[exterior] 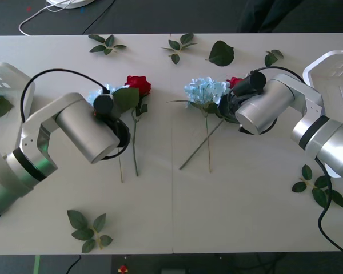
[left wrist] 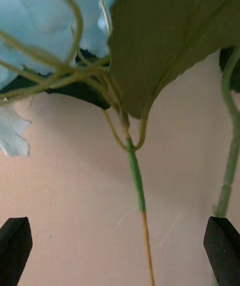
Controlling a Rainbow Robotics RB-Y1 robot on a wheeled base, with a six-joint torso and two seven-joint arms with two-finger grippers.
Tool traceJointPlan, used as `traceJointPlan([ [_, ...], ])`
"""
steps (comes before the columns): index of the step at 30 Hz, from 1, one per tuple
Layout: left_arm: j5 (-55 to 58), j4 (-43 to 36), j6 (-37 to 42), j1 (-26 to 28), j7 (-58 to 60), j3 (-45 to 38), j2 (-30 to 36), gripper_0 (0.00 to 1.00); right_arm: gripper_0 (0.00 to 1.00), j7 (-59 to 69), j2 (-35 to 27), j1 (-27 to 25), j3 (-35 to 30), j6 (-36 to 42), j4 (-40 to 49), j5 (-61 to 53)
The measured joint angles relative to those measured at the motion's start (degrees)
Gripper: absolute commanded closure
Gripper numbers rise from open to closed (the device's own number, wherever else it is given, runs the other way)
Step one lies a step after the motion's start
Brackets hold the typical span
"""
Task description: Place the red flowers into the right box and the blue flowers into the left box. If a person shows an open palm, hand one flower to the person first, then continue sorting.
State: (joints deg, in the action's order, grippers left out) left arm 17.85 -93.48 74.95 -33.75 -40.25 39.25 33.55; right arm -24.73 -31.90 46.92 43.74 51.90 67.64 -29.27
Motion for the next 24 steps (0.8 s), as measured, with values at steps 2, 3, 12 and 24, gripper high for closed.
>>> traceJointPlan([
  [2,-0.5,0.0,-1.3,0.8,0.0,0.1,0.3,0.00,1.00,0.0,0.0,0.0,0.0,0.0,0.0,0.0],
  [3,-0.8,0.0,-1.7,1.2,0.0,0.2,0.4,0.00,1.00,0.0,0.0,0.0,0.0,0.0,0.0,0.1],
  [12,-2.3,0.3,-4.8,2.8,0.2,0.7,0.8,0.00,1.00,0.0,0.0,0.0,0.0,-0.1,0.0,1.0],
  [24,-5.6,8.0,-17.9,2.8,0.2,1.3,0.7,0.03,1.00,-0.1,-0.9,0.0,-0.1,-3.8,0.3,2.4],
])
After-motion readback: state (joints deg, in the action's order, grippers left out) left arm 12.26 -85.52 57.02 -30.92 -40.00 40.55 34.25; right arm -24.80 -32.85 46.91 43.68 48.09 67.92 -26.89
